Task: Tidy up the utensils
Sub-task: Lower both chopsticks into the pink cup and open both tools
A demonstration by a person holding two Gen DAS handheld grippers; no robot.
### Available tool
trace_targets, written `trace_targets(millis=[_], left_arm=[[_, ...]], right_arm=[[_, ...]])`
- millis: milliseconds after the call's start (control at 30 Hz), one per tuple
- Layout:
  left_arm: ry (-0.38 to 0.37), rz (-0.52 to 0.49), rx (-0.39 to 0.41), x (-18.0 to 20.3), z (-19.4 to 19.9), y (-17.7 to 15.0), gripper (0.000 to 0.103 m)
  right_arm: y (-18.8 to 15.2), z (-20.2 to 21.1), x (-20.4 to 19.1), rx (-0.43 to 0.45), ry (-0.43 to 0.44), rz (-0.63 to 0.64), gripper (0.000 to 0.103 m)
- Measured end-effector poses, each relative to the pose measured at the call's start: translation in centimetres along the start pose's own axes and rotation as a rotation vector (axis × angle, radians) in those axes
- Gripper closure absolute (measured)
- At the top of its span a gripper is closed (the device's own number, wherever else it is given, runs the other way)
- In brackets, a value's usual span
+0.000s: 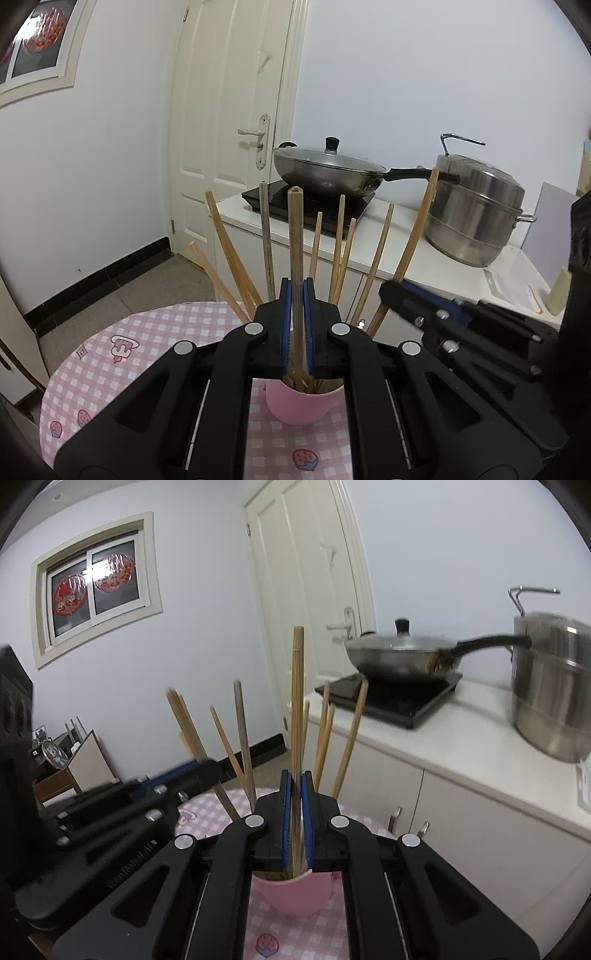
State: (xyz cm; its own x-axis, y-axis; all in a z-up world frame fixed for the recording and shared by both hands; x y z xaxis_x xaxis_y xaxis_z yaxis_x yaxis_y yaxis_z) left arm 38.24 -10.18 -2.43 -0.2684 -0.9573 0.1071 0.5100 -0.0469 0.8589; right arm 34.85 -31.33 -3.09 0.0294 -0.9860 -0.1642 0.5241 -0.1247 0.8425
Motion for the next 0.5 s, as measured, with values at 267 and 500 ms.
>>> trace_targets(millis=[267, 500], left_arm=[[0.009, -0.010, -0.017, -0.1, 0.0, -0.1, 0.095], [0.003, -0.026, -0.045, 0.4, 0.3, -0.3, 0.074]], right_arm=[[-1.0, 0.1, 0.0, -0.017, 0.013, -0.031, 0.098], [-1.5, 1.1, 0.4, -0.011, 0.011, -0.066, 0.096]])
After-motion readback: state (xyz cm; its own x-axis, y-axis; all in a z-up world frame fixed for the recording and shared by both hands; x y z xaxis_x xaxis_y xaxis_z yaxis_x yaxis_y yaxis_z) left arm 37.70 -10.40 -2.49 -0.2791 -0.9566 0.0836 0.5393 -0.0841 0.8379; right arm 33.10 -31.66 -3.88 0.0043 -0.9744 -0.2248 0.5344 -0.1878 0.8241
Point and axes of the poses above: each gripper's, at about its wrist camera, not at the fingertips, and z roughly against the way its jaws point, x to its right, y to its top, the point moved 3 cm from there along -z, roughly the way its jaws point, and after that the axes turned 5 degrees about -x, right-handed, at the moved point
